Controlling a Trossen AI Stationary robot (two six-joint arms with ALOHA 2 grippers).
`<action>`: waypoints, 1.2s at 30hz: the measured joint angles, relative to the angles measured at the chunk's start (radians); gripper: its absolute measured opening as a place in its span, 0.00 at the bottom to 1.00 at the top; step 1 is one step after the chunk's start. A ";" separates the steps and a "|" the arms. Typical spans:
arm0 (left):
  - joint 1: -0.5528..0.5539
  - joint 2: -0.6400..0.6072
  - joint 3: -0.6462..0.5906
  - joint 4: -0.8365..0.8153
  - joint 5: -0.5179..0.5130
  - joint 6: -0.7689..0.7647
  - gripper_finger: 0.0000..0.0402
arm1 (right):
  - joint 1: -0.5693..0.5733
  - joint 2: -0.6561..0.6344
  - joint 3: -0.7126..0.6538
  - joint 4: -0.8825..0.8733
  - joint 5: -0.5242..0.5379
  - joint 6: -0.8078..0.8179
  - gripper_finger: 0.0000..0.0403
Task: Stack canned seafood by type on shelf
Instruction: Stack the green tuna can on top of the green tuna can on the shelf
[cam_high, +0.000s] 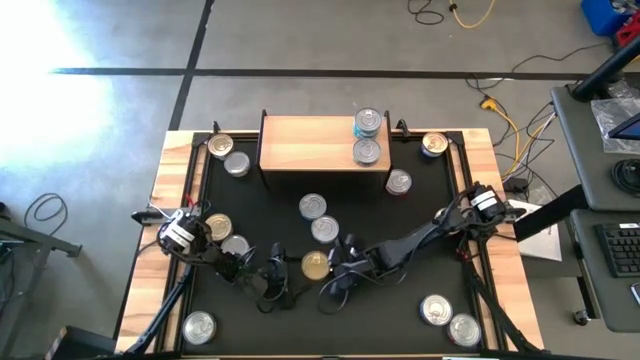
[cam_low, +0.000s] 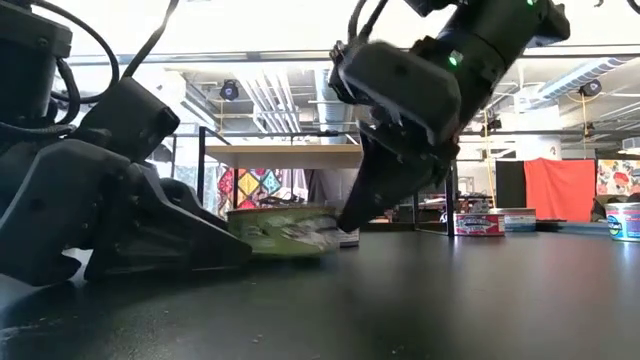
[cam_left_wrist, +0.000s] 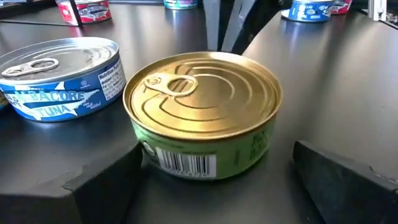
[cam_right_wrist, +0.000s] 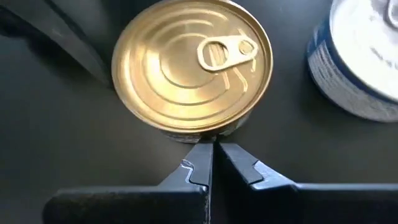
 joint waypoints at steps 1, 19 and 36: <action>0.000 -0.001 -0.001 -0.005 -0.004 -0.002 1.00 | 0.001 0.000 0.004 0.010 -0.005 0.000 0.03; -0.001 -0.054 -0.025 -0.076 -0.011 -0.004 1.00 | 0.001 0.091 0.047 0.184 -0.044 -0.059 0.03; 0.033 -0.049 0.006 0.004 0.009 0.056 1.00 | 0.000 0.146 0.078 0.207 -0.075 -0.102 0.03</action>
